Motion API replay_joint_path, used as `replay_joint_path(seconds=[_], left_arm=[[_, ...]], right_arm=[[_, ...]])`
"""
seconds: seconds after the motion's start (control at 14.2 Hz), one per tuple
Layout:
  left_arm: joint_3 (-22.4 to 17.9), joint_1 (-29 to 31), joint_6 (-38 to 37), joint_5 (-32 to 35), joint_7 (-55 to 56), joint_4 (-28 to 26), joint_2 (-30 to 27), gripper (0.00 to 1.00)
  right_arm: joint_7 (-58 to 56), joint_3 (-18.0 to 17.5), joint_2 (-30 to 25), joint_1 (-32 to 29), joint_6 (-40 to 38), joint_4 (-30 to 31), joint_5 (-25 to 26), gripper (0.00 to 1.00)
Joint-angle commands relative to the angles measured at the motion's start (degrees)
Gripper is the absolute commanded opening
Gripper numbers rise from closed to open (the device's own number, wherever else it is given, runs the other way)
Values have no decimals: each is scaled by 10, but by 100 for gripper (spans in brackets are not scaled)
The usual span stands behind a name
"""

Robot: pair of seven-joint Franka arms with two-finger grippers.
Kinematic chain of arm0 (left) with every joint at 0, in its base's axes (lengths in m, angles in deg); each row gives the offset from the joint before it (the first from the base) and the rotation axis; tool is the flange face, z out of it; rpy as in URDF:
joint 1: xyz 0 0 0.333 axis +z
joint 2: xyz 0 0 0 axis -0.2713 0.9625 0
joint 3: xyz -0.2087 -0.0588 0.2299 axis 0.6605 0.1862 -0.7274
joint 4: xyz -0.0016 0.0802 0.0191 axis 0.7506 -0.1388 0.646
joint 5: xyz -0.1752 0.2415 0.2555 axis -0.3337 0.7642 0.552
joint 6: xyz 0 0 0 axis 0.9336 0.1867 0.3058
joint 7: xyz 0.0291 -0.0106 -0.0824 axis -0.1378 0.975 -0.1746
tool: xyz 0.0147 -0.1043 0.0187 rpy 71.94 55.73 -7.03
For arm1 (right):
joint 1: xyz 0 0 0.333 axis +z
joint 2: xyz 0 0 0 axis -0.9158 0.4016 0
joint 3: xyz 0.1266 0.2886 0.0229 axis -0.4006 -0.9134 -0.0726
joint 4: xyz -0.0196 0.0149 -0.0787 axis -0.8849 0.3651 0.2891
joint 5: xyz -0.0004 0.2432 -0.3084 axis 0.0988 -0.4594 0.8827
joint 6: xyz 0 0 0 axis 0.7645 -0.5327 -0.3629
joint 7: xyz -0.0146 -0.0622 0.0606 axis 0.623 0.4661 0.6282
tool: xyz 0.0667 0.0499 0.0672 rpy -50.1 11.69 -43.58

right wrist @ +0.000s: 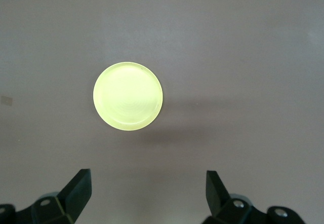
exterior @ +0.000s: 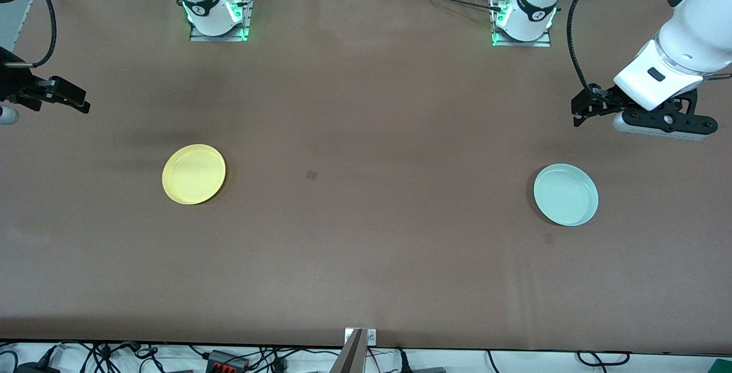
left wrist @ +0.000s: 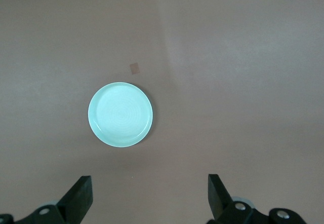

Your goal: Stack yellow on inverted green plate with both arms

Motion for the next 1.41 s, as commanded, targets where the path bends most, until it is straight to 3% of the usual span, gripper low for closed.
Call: replay_joint_path(seconds=[0.0, 1.34], left_arm=[[5, 5, 5, 6, -11, -5, -5, 100], [5, 5, 6, 7, -10, -5, -5, 100]], right_arm=[[-4, -3, -5, -5, -1, 3, 2, 100], [3, -5, 17, -3, 20, -20, -1, 100]])
